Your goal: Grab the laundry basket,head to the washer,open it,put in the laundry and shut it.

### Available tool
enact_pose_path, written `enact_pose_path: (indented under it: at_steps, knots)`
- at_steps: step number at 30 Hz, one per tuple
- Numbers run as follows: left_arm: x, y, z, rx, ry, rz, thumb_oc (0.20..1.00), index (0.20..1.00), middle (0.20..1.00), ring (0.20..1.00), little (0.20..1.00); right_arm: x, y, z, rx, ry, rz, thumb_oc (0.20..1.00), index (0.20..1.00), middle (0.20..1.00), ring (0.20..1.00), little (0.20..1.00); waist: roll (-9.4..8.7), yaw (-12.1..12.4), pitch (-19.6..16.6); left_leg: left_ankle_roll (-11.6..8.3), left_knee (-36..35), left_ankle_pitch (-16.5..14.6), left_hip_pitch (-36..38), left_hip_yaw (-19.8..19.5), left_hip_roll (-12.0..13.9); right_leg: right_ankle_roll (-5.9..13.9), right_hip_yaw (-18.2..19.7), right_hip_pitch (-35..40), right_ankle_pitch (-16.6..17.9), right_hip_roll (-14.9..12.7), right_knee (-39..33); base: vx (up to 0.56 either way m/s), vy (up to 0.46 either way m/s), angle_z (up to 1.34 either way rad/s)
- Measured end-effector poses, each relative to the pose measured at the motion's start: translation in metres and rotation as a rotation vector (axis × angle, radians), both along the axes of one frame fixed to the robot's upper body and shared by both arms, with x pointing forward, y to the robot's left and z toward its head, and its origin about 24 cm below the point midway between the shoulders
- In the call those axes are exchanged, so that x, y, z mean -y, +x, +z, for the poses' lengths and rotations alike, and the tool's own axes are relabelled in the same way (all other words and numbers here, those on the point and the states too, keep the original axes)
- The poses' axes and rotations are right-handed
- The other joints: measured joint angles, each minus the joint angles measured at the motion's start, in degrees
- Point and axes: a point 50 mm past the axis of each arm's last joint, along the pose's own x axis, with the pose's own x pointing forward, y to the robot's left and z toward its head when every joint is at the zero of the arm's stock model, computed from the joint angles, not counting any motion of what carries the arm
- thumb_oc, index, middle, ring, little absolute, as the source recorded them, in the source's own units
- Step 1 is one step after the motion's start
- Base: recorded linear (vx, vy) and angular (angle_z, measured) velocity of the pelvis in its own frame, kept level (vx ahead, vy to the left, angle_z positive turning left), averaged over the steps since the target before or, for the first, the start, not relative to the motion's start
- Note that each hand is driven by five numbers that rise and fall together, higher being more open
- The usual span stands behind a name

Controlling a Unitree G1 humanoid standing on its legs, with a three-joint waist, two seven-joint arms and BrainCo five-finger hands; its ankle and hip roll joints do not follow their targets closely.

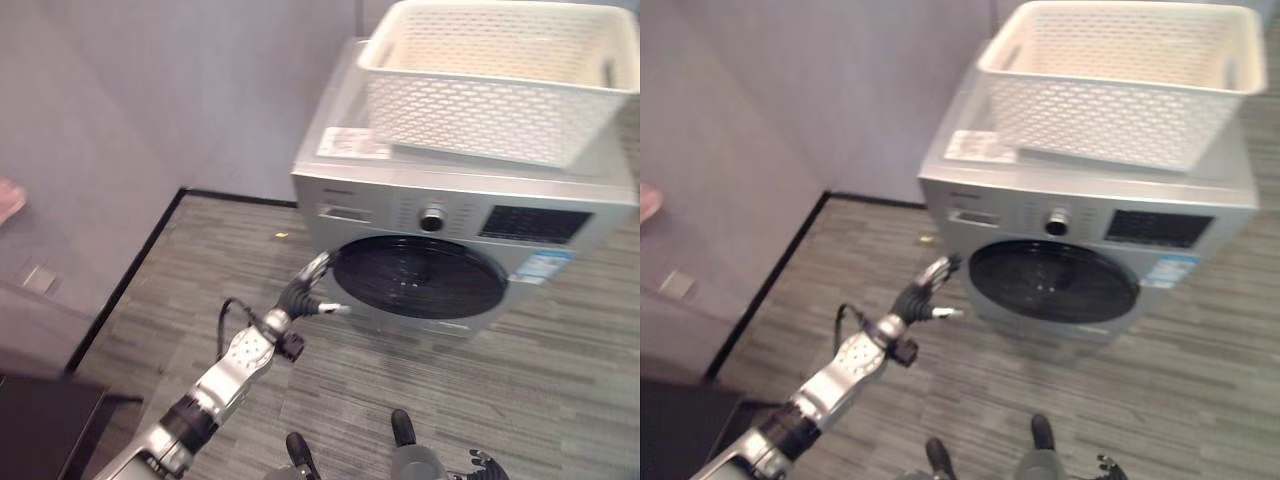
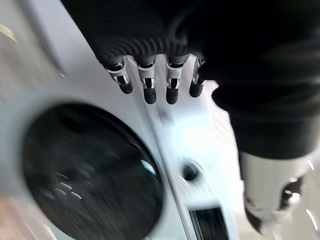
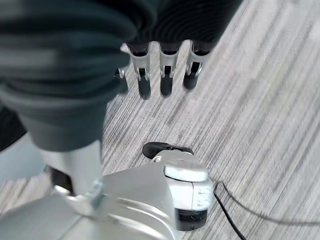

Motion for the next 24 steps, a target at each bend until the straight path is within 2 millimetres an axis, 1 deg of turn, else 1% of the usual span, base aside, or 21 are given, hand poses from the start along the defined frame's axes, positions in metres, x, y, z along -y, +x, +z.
enact_pose_path:
  at_steps: [1, 2, 3, 4, 5, 6, 7, 8, 9, 10, 11, 12, 13, 14, 15, 17, 19, 20, 22, 23, 24]
  knots:
    - [-0.005, -0.005, -0.01, -0.038, 0.024, 0.004, 1.0, 1.0, 1.0, 1.0, 1.0, 0.0, 0.013, 0.003, 0.026, -0.005, 0.011, 1.0, 1.0, 1.0, 1.0, 1.0, -0.14, 1.85, 0.04, 0.25, -0.03, 0.36, -0.25, -0.91, -0.18, -0.05, -0.9, 0.67, 0.01, -0.06, 0.0, -0.02, -0.021, 0.44]
    - [-0.009, -0.009, -0.015, -0.056, 0.051, 0.002, 1.0, 1.0, 1.0, 1.0, 1.0, 0.001, 0.022, 0.005, 0.043, -0.009, 0.016, 1.0, 1.0, 1.0, 1.0, 1.0, -0.47, 2.77, 0.26, 0.31, -0.04, 0.53, -0.22, -1.07, -0.19, -0.06, -1.11, 0.83, 0.03, -0.08, 0.0, -0.02, -0.024, 0.25]
    - [-0.019, -0.017, -0.022, -0.081, 0.09, 0.008, 1.0, 1.0, 1.0, 1.0, 1.0, 0.001, 0.042, 0.01, 0.079, -0.022, 0.034, 1.0, 1.0, 1.0, 1.0, 1.0, -0.85, 4.51, 0.36, 0.13, -0.08, 0.46, -0.34, -1.43, -0.19, 0.06, -1.4, 1.03, -0.05, 0.0, 0.0, -0.02, -0.02, 0.4]
    - [-0.037, -0.027, -0.043, -0.162, 0.131, 0.06, 1.0, 1.0, 1.0, 1.0, 1.0, 0.007, 0.073, 0.024, 0.143, -0.065, 0.06, 1.0, 1.0, 1.0, 1.0, 1.0, -1.01, 4.84, 0.2, 0.13, -0.03, 0.54, -0.9, -3.47, -0.51, -0.05, -3.02, 1.54, -0.16, -0.17, -0.01, -0.02, -0.026, 0.5]
    - [-0.044, -0.032, -0.054, -0.209, 0.155, 0.086, 1.0, 1.0, 1.0, 1.0, 1.0, 0.011, 0.085, 0.03, 0.18, -0.081, 0.058, 1.0, 1.0, 1.0, 1.0, 1.0, -1.07, 5.35, 0.13, 0.16, -0.07, 0.63, -1.18, -4.17, -0.63, -0.09, -3.89, 1.83, -0.32, -0.4, -0.01, -0.01, -0.026, 0.61]
    - [-0.059, -0.047, -0.073, -0.3, 0.179, 0.142, 1.0, 1.0, 1.0, 1.0, 1.0, 0.012, 0.108, 0.043, 0.251, -0.099, 0.053, 1.0, 1.0, 1.0, 1.0, 1.0, -1.18, 7.0, -0.03, 0.01, -0.07, 0.81, -1.33, -5.2, -0.61, -0.18, -4.71, 2.27, -0.54, -0.28, -0.01, 0.0, -0.039, 0.35]
    - [-0.069, -0.055, -0.085, -0.356, 0.176, 0.195, 1.0, 1.0, 1.0, 1.0, 1.0, 0.012, 0.116, 0.048, 0.278, -0.099, 0.047, 1.0, 1.0, 1.0, 1.0, 1.0, -1.29, 7.59, -0.11, -0.03, -0.06, 0.83, -1.32, -5.83, -0.61, -0.14, -5.17, 2.56, -0.76, -0.18, -0.01, 0.01, -0.029, 0.41]
    - [-0.079, -0.063, -0.097, -0.423, 0.18, 0.257, 1.0, 1.0, 1.0, 1.0, 1.0, 0.013, 0.118, 0.05, 0.292, -0.1, 0.044, 1.0, 1.0, 1.0, 1.0, 1.0, -1.43, 8.06, -0.09, 0.04, 0.19, 1.1, -1.24, -6.75, -0.57, -0.38, -6.26, 3.17, -1.06, -0.13, -0.01, 0.01, -0.041, 0.41]
    - [-0.084, -0.068, -0.102, -0.456, 0.176, 0.287, 1.0, 1.0, 1.0, 1.0, 1.0, 0.013, 0.119, 0.05, 0.299, -0.094, 0.035, 1.0, 1.0, 1.0, 1.0, 1.0, -1.48, 8.59, -0.2, 0.39, 0.19, 1.44, -1.29, -7.54, -0.58, -0.39, -7.23, 3.73, -1.34, -0.09, 0.0, 0.03, -0.068, 0.63]
    - [-0.095, -0.085, -0.115, -0.533, 0.176, 0.351, 1.0, 1.0, 1.0, 1.0, 1.0, 0.01, 0.119, 0.049, 0.307, -0.074, 0.02, 1.0, 1.0, 1.0, 1.0, 1.0, -1.88, 10.03, -0.62, 0.33, 0.2, 1.67, -1.82, -9.22, -0.72, -0.49, -8.81, 4.36, -1.7, 0.11, 0.11, 0.04, -0.08, 0.59]
    - [-0.099, -0.09, -0.12, -0.554, 0.178, 0.378, 1.0, 1.0, 1.0, 1.0, 1.0, 0.008, 0.117, 0.048, 0.306, -0.065, 0.01, 1.0, 1.0, 1.0, 1.0, 1.0, -1.92, 10.76, -0.82, 0.03, 0.2, 1.98, -2.06, -10.33, -1.08, -0.58, -9.94, 4.78, -1.85, 0.4, 0.27, 0.04, -0.072, 0.85]
    - [-0.106, -0.097, -0.133, -0.616, 0.209, 0.431, 1.0, 1.0, 1.0, 1.0, 1.0, 0.007, 0.103, 0.039, 0.271, -0.049, -0.019, 1.0, 1.0, 1.0, 1.0, 1.0, -2.21, 11.32, -0.94, -0.04, 0.2, 2.49, -2.08, -12.76, -1.43, -0.72, -12.5, 6.31, -2.17, 0.38, 0.46, 0.02, -0.042, 0.88]
    - [-0.111, -0.098, -0.136, -0.631, 0.232, 0.459, 1.0, 1.0, 1.0, 1.0, 1.0, 0.003, 0.096, 0.033, 0.251, -0.034, -0.025, 1.0, 1.0, 1.0, 1.0, 1.0, -2.66, 11.13, -1.13, -0.07, 0.21, 2.55, -2.13, -14.27, -1.49, -0.91, -14.04, 7.22, -2.58, 0.08, 0.46, 0.02, -0.036, 0.95]
    - [-0.116, -0.102, -0.137, -0.641, 0.248, 0.485, 1.0, 1.0, 1.0, 1.0, 1.0, -0.003, 0.089, 0.027, 0.23, -0.014, -0.029, 1.0, 1.0, 1.0, 1.0, 1.0, -3.33, 11.6, -1.32, -0.1, 0.2, 2.61, -2.24, -15.58, -1.53, -1.04, -14.5, 7.67, -3.06, 0.11, 0.43, 0.03, -0.031, 0.73]
    - [-0.126, -0.109, -0.139, -0.643, 0.279, 0.546, 1.0, 1.0, 1.0, 1.0, 1.0, -0.012, 0.076, 0.017, 0.199, 0.02, -0.057, 1.0, 1.0, 1.0, 1.0, 1.0, -4.49, 12.7, -1.98, -0.23, 0.2, 2.68, -2.57, -16.86, -2.06, -0.84, -15.64, 8.32, -3.73, 0.44, 0.19, 0.03, -0.03, 0.63]
    - [-0.139, -0.113, -0.142, -0.656, 0.296, 0.654, 1.0, 1.0, 1.0, 1.0, 1.0, -0.026, 0.058, 0.004, 0.148, 0.063, -0.093, 1.0, 1.0, 1.0, 1.0, 1.0, -5.94, 12.86, -3.42, -0.32, 0.19, 2.69, -3.25, -18.56, -2.34, -0.84, -17.38, 8.97, -4.54, 0.44, -0.02, 0.02, -0.005, 0.52]
    - [-0.146, -0.119, -0.143, -0.673, 0.331, 0.681, 1.0, 1.0, 1.0, 1.0, 1.0, -0.036, 0.046, -0.004, 0.106, 0.09, -0.105, 1.0, 1.0, 1.0, 1.0, 1.0, -7.11, 13.78, -4.47, -0.34, 0.18, 2.37, -3.47, -19.38, -2.43, -0.84, -18.17, 9.16, -5.0, 0.35, -0.03, 0.02, 0.047, 0.4]
    - [-0.151, -0.122, -0.15, -0.722, 0.358, 0.699, 1.0, 1.0, 1.0, 1.0, 1.0, -0.039, 0.029, -0.011, 0.057, 0.1, -0.132, 1.0, 1.0, 1.0, 1.0, 1.0, -7.43, 13.95, -5.06, -0.45, -0.02, 2.33, -3.91, -21.56, -3.14, -0.85, -20.34, 10.21, -5.58, 0.23, -0.02, 0.02, 0.058, 0.64]
    - [-0.154, -0.129, -0.154, -0.765, 0.357, 0.724, 1.0, 1.0, 1.0, 1.0, 1.0, -0.045, 0.001, -0.02, -0.022, 0.114, -0.153, 1.0, 1.0, 1.0, 1.0, 1.0, -8.08, 14.06, -6.23, -0.46, -0.06, 2.34, -4.2, -22.81, -3.61, -1.11, -21.78, 10.63, -6.53, -0.08, -0.03, 0.01, 0.092, 0.51]
    - [-0.154, -0.131, -0.155, -0.775, 0.356, 0.726, 1.0, 1.0, 1.0, 1.0, 1.0, -0.046, -0.003, -0.022, -0.034, 0.116, -0.156, 1.0, 1.0, 1.0, 1.0, 1.0, -8.28, 14.15, -6.43, -0.45, -0.05, 2.33, -4.12, -22.96, -3.89, -0.99, -21.84, 10.91, -6.66, -0.13, -0.03, 0.02, 0.075, 0.21]
    - [-0.153, -0.137, -0.159, -0.808, 0.319, 0.748, 1.0, 1.0, 1.0, 1.0, 1.0, -0.047, -0.013, -0.025, -0.075, 0.114, -0.164, 1.0, 1.0, 1.0, 1.0, 1.0, -8.55, 14.12, -6.95, -0.42, -0.05, 2.35, -4.13, -23.34, -4.29, -0.96, -22.48, 11.23, -6.69, -0.37, -0.02, 0.02, 0.048, 0.16]
